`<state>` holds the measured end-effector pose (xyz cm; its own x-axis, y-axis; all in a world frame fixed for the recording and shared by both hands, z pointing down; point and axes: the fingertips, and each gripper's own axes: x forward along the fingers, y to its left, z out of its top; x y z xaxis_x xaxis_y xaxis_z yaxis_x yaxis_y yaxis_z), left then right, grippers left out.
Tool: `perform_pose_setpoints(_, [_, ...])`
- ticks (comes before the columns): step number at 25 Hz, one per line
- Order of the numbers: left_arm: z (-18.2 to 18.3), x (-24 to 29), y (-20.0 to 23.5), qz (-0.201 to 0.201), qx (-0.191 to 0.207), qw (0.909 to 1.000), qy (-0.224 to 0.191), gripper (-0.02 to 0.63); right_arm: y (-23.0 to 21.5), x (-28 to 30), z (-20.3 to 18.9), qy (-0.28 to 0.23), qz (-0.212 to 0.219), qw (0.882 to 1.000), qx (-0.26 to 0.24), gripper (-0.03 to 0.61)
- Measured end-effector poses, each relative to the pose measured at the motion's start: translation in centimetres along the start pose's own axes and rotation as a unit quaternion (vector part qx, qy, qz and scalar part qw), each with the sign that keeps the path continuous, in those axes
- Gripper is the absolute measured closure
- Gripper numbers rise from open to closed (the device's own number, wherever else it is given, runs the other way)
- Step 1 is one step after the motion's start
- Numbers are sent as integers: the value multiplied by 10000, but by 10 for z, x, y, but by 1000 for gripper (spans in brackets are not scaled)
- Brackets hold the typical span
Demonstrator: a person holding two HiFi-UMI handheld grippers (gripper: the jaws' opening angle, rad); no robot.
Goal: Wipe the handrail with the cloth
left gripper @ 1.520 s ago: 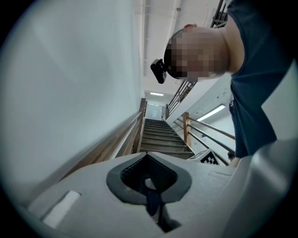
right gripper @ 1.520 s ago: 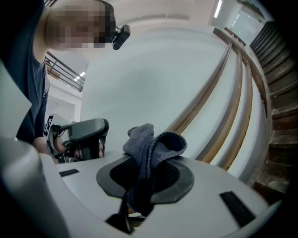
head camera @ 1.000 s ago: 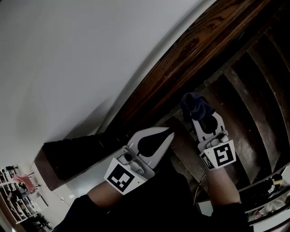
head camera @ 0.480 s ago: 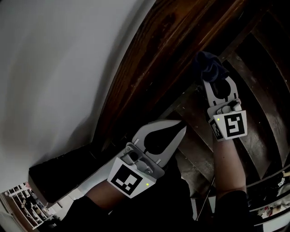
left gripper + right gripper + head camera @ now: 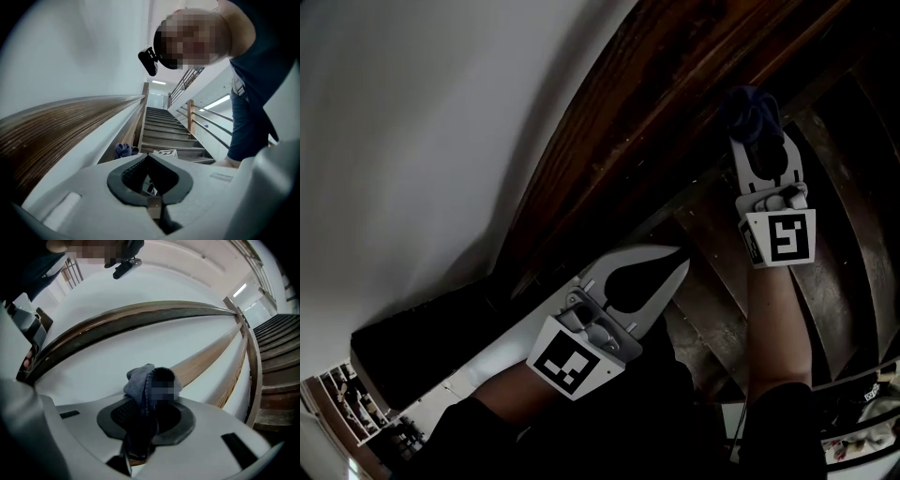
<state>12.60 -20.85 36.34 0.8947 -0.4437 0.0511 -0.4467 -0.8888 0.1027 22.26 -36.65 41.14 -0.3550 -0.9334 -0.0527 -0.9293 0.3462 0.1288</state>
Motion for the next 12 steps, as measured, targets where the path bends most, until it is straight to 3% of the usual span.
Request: perform_pose_setpoints(12, [-45,-84,3,551,-179,9976,379,609,155,-23,-66,226,1042,9942,147,485])
